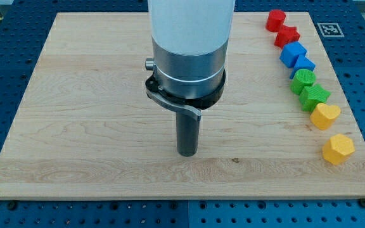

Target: Move your arm to bottom right

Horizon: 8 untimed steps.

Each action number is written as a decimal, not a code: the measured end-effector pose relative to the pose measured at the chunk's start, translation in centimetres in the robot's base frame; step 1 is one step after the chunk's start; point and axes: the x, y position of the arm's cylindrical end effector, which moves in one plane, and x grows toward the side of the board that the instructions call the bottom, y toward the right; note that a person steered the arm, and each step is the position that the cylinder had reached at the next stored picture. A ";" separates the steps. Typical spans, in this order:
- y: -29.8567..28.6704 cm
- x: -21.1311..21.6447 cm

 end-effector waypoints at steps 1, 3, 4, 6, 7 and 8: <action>0.5 0.0; 6.4 0.9; 12.0 2.5; 17.2 5.2; 17.9 5.4; 21.5 5.8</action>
